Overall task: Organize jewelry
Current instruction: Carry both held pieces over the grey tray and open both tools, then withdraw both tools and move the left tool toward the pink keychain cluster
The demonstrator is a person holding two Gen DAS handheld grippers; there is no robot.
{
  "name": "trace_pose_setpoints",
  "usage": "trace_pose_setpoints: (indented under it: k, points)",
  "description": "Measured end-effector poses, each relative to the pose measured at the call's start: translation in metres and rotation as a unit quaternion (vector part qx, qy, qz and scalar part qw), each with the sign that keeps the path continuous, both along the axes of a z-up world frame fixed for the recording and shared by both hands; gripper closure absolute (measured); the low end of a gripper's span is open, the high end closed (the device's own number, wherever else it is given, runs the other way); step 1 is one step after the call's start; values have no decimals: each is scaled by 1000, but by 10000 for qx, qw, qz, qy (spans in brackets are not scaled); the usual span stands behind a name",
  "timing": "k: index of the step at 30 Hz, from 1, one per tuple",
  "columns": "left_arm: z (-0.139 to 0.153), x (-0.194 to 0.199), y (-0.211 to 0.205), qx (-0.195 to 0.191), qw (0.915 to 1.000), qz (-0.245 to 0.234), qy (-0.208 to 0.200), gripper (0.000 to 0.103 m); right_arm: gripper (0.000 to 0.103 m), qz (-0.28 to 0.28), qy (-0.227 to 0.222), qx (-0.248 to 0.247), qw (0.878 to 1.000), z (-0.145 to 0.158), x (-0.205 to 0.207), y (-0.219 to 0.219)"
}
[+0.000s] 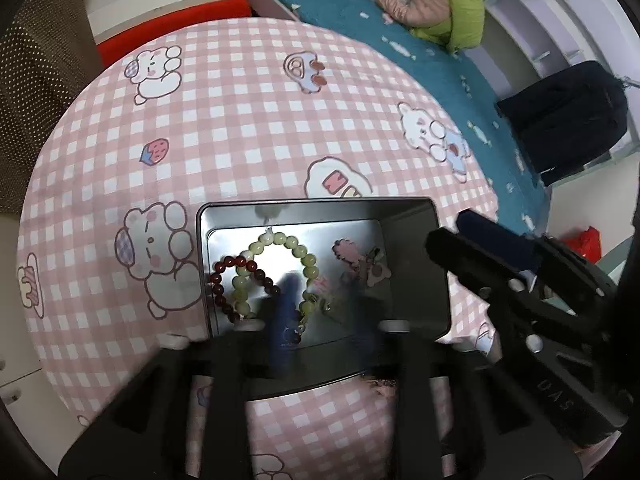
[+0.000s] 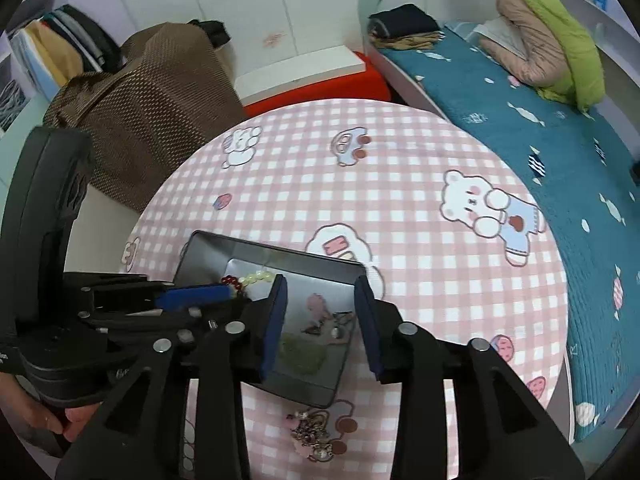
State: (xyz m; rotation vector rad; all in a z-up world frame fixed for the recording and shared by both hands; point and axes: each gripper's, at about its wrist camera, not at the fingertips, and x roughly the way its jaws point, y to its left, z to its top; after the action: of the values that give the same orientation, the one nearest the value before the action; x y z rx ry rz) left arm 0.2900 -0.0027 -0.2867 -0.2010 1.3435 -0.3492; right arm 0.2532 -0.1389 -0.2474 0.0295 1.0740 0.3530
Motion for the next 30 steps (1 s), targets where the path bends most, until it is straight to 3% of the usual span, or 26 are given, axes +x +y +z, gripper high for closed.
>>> trace_pose_setpoints:
  k: [15,22,30]
  points:
    - [17,-16,-3,16,9995,-180,-277,47,59,-503,-203,-106,9985,13,-20,-18]
    - [28,-33,-6,14,9982,-371,-461,44,47,-863,-272,-193,9957,18,-37,-32]
    - [30,-58,-13,34,9958,-783,-484,44,34,-1195,-57,-459,9918,8,-63,-42]
